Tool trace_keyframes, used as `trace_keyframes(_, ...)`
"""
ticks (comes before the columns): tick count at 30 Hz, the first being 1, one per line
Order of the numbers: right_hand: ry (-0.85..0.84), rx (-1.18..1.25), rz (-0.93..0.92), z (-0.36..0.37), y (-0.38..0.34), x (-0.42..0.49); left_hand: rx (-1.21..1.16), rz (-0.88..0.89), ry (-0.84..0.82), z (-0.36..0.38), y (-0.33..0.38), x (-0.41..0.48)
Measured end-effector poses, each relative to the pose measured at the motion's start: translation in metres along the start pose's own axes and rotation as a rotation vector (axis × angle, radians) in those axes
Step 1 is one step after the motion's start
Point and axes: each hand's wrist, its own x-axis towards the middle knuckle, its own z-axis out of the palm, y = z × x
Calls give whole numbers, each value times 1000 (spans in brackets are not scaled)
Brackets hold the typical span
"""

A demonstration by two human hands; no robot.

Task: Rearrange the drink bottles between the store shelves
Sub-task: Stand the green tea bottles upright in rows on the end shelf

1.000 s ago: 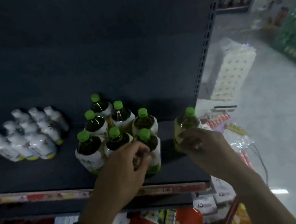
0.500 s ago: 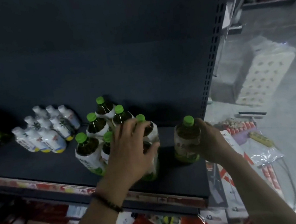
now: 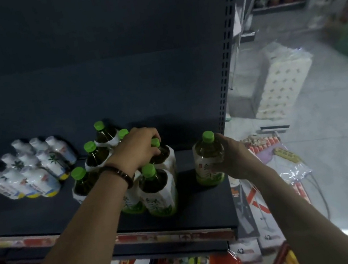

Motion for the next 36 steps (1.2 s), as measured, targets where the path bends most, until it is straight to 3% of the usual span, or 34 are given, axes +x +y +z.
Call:
trace_keyframes(9, 30, 9, -28, 6, 4, -1, -48, 105, 28, 10, 40, 2)
trace_keyframes(21, 39, -13, -66, 13, 16, -1, -32, 101, 27, 10, 49, -7)
trace_keyframes(25, 91, 72, -86, 20, 11, -16, -131, 96, 30, 6, 41, -17)
trace_keyframes(27, 280, 229, 49, 36, -4, -38, -182, 117, 205, 3, 27, -35)
trace_keyframes(29, 489, 300, 238, 64, -25, -70, -279, 160, 514, 5, 8, -66)
trace_keyframes(30, 537, 316, 272, 80, -34, -85, -361, 186, 652, 11, -2, -83)
trace_keyframes(32, 461, 370, 235, 106, -52, -108, -510, 166, 769, 36, -21, -114)
trace_keyframes(36, 238, 343, 119, 134, -73, -102, -727, -41, 490, 101, -45, -156)
